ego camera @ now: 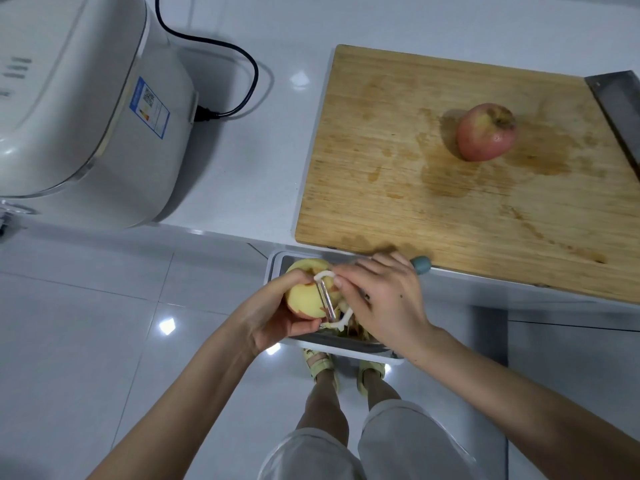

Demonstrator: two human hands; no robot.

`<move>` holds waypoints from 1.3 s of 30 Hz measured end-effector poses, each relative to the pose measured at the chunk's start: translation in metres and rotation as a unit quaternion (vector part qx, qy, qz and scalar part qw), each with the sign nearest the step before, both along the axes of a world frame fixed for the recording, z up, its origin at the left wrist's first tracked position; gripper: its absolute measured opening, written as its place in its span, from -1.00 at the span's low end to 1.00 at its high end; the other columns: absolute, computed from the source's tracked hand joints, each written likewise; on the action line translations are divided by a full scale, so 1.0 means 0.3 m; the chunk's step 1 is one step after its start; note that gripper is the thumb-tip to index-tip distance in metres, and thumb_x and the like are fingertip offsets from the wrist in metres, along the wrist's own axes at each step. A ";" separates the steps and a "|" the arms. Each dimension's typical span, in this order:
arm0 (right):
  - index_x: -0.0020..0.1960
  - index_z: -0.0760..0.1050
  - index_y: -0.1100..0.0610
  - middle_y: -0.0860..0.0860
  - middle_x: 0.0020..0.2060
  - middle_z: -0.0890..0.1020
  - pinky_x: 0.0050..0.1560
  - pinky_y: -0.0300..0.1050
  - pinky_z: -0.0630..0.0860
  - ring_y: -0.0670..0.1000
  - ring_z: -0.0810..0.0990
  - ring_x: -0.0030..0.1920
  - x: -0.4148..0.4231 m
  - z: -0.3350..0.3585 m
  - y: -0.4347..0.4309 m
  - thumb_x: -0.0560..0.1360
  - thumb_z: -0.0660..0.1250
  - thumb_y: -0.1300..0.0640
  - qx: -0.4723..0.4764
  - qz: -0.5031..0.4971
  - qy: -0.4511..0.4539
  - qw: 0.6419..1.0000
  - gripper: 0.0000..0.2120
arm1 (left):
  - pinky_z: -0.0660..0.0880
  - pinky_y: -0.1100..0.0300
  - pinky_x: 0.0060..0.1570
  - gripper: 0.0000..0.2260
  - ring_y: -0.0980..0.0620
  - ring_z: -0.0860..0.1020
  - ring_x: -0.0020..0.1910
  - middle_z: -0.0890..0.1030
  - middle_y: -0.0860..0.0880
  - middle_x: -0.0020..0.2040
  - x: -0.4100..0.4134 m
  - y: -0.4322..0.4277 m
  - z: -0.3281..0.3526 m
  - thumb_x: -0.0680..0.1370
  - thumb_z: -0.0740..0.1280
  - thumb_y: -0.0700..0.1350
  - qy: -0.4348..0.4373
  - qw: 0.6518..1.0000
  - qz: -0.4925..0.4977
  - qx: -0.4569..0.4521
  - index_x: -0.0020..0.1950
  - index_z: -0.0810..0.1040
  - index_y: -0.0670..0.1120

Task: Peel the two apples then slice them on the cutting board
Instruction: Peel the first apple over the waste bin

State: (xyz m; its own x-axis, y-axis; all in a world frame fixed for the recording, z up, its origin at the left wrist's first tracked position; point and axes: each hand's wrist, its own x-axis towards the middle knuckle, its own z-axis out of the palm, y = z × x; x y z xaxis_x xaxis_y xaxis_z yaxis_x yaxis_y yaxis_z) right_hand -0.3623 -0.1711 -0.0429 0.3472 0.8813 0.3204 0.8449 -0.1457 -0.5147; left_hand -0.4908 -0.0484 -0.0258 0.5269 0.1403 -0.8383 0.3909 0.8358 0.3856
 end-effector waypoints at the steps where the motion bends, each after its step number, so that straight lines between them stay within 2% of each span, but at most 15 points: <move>1: -0.08 0.65 0.06 -0.08 -0.31 0.65 -0.23 -0.07 0.41 0.02 0.56 -0.31 -0.001 0.000 0.011 0.54 0.25 0.06 0.009 0.004 -0.038 0.999 -0.79 | 0.51 0.24 -0.47 -0.77 -0.04 0.58 -0.28 0.58 -0.14 -0.16 0.004 -0.004 -0.002 0.39 0.34 -0.16 -0.002 1.000 -0.005 0.008 0.03 0.53 -0.11; 3: -0.11 0.65 0.07 -0.07 -0.36 0.62 -0.27 -0.09 0.37 0.04 0.51 -0.35 0.001 0.003 0.019 0.54 0.25 0.07 0.022 0.000 -0.074 0.997 -0.79 | 0.44 0.28 -0.52 -0.88 -0.01 0.55 -0.34 0.58 -0.12 -0.23 0.006 -0.010 -0.005 0.49 0.25 -0.17 -0.004 1.000 -0.013 0.019 0.00 0.53 -0.11; 5: -0.10 0.66 0.07 -0.07 -0.36 0.62 -0.28 -0.08 0.38 0.03 0.53 -0.36 0.004 0.009 0.016 0.54 0.26 0.08 0.034 0.002 -0.049 0.998 -0.80 | 0.41 0.28 -0.53 -0.87 -0.04 0.55 -0.39 0.60 -0.14 -0.28 0.004 -0.014 -0.005 0.51 0.22 -0.17 -0.005 1.000 -0.020 0.020 -0.01 0.53 -0.13; 11: -0.04 0.66 0.07 -0.10 -0.25 0.68 -0.21 -0.02 0.46 -0.03 0.62 -0.24 0.027 0.017 -0.016 0.55 0.22 0.07 0.025 0.000 0.062 0.998 -0.77 | 0.26 0.14 -0.29 -0.67 -0.17 0.53 -0.34 0.60 -0.21 -0.18 -0.013 -0.005 -0.001 0.30 0.34 -0.09 -0.039 0.999 -0.035 -0.010 0.04 0.54 -0.15; 14: -0.01 0.65 0.08 -0.10 -0.22 0.68 -0.18 0.01 0.47 -0.04 0.63 -0.20 0.036 0.014 -0.022 0.55 0.22 0.08 0.021 0.006 0.083 0.996 -0.77 | 0.31 0.20 -0.36 -0.65 -0.17 0.54 -0.38 0.60 -0.22 -0.20 -0.016 0.003 0.007 0.30 0.33 -0.08 -0.046 0.998 -0.042 -0.033 0.05 0.52 -0.16; 17: -0.02 0.65 0.11 -0.10 -0.21 0.67 -0.18 -0.02 0.46 -0.07 0.61 -0.20 0.034 0.021 -0.020 0.55 0.22 0.09 0.031 0.008 0.103 0.994 -0.77 | 0.39 0.31 -0.58 -0.64 -0.20 0.53 -0.44 0.57 -0.27 -0.24 -0.011 0.003 0.017 0.30 0.31 -0.11 -0.054 0.996 -0.030 -0.066 0.04 0.50 -0.23; 23: -0.01 0.65 0.14 -0.08 -0.19 0.69 -0.13 -0.13 0.44 -0.09 0.62 -0.14 0.025 -0.004 -0.026 0.56 0.19 0.07 0.038 0.006 0.120 0.992 -0.73 | 0.35 0.31 -0.65 -0.41 -0.21 0.54 -0.44 0.54 -0.32 -0.21 -0.026 -0.003 0.006 0.08 0.54 -0.12 -0.086 0.989 -0.037 -0.117 0.05 0.50 -0.25; 27: -0.16 0.63 0.06 -0.11 -0.33 0.64 -0.18 -0.19 0.35 -0.14 0.54 -0.27 0.041 -0.078 -0.058 0.53 0.21 0.09 -0.017 -0.022 0.093 0.995 -0.77 | 0.34 0.33 -0.65 -0.46 -0.19 0.54 -0.43 0.54 -0.36 -0.25 -0.037 0.031 0.031 0.07 0.58 -0.08 -0.147 0.973 -0.041 -0.173 -0.03 0.62 -0.27; 30: -0.36 0.44 -0.03 -0.13 -0.50 0.46 -0.31 -0.27 0.24 -0.22 0.33 -0.43 0.008 -0.099 -0.055 0.50 0.24 0.09 -0.092 -0.042 0.132 0.986 -0.75 | 0.34 0.33 -0.64 -0.47 -0.21 0.54 -0.42 0.54 -0.36 -0.23 -0.017 0.046 0.051 0.08 0.58 -0.07 -0.157 0.975 -0.051 -0.150 -0.02 0.63 -0.26; 32: -0.41 0.36 -0.04 -0.12 -0.55 0.42 -0.38 -0.23 0.28 -0.17 0.37 -0.47 -0.004 -0.083 -0.049 0.55 0.22 0.03 -0.210 -0.065 0.197 0.956 -0.65 | 0.39 0.31 -0.60 -0.43 -0.22 0.54 -0.42 0.54 -0.35 -0.22 -0.015 0.052 0.045 0.05 0.60 -0.09 -0.135 0.982 -0.037 -0.128 -0.01 0.61 -0.26; 33: -0.40 0.38 -0.06 -0.10 -0.54 0.44 -0.33 -0.19 0.34 -0.14 0.42 -0.45 -0.001 -0.066 -0.050 0.58 0.19 -0.02 -0.254 -0.080 0.257 0.929 -0.64 | 0.45 0.27 -0.54 -0.40 -0.22 0.55 -0.42 0.55 -0.34 -0.21 -0.021 0.056 0.035 0.03 0.60 -0.08 -0.117 0.986 -0.031 -0.112 0.01 0.60 -0.26; 35: -0.35 0.38 -0.09 -0.14 -0.53 0.47 -0.16 -0.12 0.39 -0.11 0.43 -0.42 0.012 -0.017 -0.044 0.57 0.05 -0.21 -0.248 -0.119 0.443 0.854 -0.61 | 0.50 0.17 -0.40 -0.29 -0.22 0.56 -0.38 0.59 -0.29 -0.16 -0.035 0.060 0.017 0.02 0.61 -0.05 -0.084 0.993 -0.039 -0.075 0.10 0.55 -0.24; 37: -0.31 0.35 -0.06 -0.15 -0.50 0.42 -0.13 -0.15 0.36 -0.10 0.36 -0.42 0.022 0.026 -0.011 0.54 -0.08 -0.31 -0.231 -0.115 0.590 0.765 -0.54 | 0.58 0.08 -0.34 -0.21 -0.22 0.59 -0.32 0.60 -0.28 -0.11 -0.045 0.057 0.004 0.02 0.63 -0.06 -0.064 0.995 -0.034 -0.067 0.18 0.49 -0.23; 38: -0.29 0.36 -0.01 -0.09 -0.45 0.42 -0.18 -0.21 0.37 -0.09 0.35 -0.41 0.019 0.053 0.010 0.57 -0.06 -0.27 -0.248 -0.092 0.606 0.750 -0.54 | 0.61 0.01 -0.31 -0.21 -0.23 0.61 -0.28 0.61 -0.29 -0.10 -0.045 0.053 -0.002 0.02 0.63 -0.09 -0.056 0.996 -0.022 -0.068 0.19 0.49 -0.23; 39: -0.24 0.37 0.01 -0.07 -0.38 0.45 -0.22 -0.28 0.39 -0.10 0.40 -0.39 0.006 0.062 0.018 0.58 0.05 -0.21 -0.267 -0.054 0.584 0.765 -0.62 | 0.62 -0.07 -0.27 -0.25 -0.25 0.62 -0.25 0.61 -0.29 -0.09 -0.046 0.048 -0.006 0.04 0.62 -0.12 -0.054 0.996 -0.009 -0.070 0.19 0.49 -0.23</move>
